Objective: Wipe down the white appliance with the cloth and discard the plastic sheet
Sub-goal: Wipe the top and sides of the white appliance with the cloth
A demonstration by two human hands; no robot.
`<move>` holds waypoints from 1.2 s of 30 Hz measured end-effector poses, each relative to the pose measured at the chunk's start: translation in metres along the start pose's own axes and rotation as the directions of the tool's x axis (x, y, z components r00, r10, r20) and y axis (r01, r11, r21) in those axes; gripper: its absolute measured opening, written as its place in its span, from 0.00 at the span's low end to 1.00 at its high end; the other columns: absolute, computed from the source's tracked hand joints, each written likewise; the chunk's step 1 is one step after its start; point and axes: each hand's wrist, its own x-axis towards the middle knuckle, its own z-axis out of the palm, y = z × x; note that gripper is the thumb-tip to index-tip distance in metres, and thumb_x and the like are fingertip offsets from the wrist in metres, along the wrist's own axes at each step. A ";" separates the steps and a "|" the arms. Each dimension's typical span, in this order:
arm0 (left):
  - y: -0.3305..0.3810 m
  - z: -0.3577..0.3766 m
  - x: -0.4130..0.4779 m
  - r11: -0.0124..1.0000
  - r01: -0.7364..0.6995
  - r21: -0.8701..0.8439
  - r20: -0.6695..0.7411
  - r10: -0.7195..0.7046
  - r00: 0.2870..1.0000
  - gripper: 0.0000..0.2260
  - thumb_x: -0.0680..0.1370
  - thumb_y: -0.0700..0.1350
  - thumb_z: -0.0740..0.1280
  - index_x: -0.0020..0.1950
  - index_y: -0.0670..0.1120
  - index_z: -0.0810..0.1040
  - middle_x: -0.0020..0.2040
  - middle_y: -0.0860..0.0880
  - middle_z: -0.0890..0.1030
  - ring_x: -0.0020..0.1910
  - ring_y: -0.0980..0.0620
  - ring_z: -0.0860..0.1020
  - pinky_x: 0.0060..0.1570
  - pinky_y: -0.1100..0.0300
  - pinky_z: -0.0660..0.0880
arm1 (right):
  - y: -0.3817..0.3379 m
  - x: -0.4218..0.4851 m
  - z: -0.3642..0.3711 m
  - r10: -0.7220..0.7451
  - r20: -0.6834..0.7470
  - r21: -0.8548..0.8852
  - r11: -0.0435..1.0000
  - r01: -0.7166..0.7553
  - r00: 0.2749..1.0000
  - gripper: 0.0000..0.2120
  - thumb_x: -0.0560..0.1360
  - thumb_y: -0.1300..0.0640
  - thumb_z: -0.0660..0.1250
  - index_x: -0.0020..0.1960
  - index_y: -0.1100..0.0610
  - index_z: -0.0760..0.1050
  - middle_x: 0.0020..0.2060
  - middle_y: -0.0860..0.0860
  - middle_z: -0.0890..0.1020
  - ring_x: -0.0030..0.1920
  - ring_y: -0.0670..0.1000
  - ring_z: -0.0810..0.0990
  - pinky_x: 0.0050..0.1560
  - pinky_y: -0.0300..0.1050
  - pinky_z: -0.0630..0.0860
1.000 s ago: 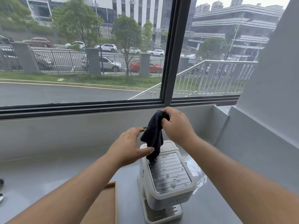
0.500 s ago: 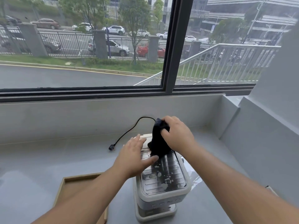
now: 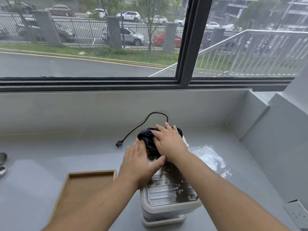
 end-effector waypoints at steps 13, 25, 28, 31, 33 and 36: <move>-0.013 0.010 -0.002 0.960 0.031 -0.278 -0.161 -0.078 0.984 0.42 0.73 0.77 0.52 0.76 0.50 0.67 0.70 0.50 0.75 0.72 0.47 0.70 0.73 0.47 0.67 | -0.007 -0.045 0.009 -0.106 0.068 0.051 0.993 0.103 0.992 0.24 0.86 0.46 0.49 0.82 0.47 0.60 0.85 0.49 0.49 0.84 0.56 0.40 0.79 0.56 0.34; -0.008 0.004 -0.002 0.954 -0.088 -0.286 -0.059 0.074 0.995 0.38 0.75 0.75 0.48 0.76 0.55 0.73 0.83 0.53 0.65 0.84 0.50 0.53 0.81 0.47 0.54 | -0.031 -0.147 0.003 -0.081 0.083 0.117 0.991 0.071 0.993 0.20 0.86 0.49 0.50 0.74 0.46 0.69 0.85 0.42 0.45 0.84 0.52 0.37 0.78 0.49 0.29; 0.002 0.003 0.003 0.981 -0.035 -0.190 -0.001 0.035 0.999 0.39 0.76 0.75 0.46 0.79 0.57 0.71 0.85 0.52 0.60 0.85 0.48 0.49 0.83 0.42 0.49 | -0.031 -0.171 0.004 -0.053 0.087 0.132 0.990 0.041 0.995 0.20 0.86 0.47 0.48 0.75 0.44 0.68 0.84 0.39 0.45 0.82 0.47 0.34 0.78 0.48 0.29; 0.008 0.007 0.012 1.000 -0.024 0.017 0.030 0.023 0.999 0.32 0.82 0.69 0.51 0.83 0.56 0.64 0.87 0.50 0.54 0.86 0.45 0.46 0.82 0.41 0.45 | -0.029 -0.193 0.005 -0.001 0.082 0.115 0.993 -0.008 0.997 0.20 0.86 0.46 0.48 0.76 0.41 0.66 0.83 0.37 0.43 0.81 0.45 0.32 0.77 0.46 0.27; 0.007 0.012 0.014 0.995 -0.031 0.096 0.056 0.025 0.998 0.31 0.83 0.66 0.55 0.84 0.56 0.61 0.88 0.50 0.50 0.86 0.44 0.44 0.82 0.40 0.43 | -0.026 -0.202 0.003 0.044 0.083 0.114 0.992 -0.054 0.996 0.22 0.86 0.45 0.48 0.80 0.38 0.60 0.80 0.36 0.40 0.80 0.43 0.30 0.77 0.44 0.26; 0.004 0.016 0.014 0.994 -0.020 0.111 0.063 0.013 0.998 0.32 0.81 0.65 0.58 0.84 0.57 0.59 0.88 0.51 0.48 0.86 0.44 0.43 0.83 0.39 0.44 | -0.024 -0.204 0.000 0.096 0.078 0.111 0.988 -0.104 0.992 0.24 0.87 0.45 0.48 0.82 0.35 0.54 0.81 0.37 0.41 0.81 0.43 0.33 0.75 0.41 0.24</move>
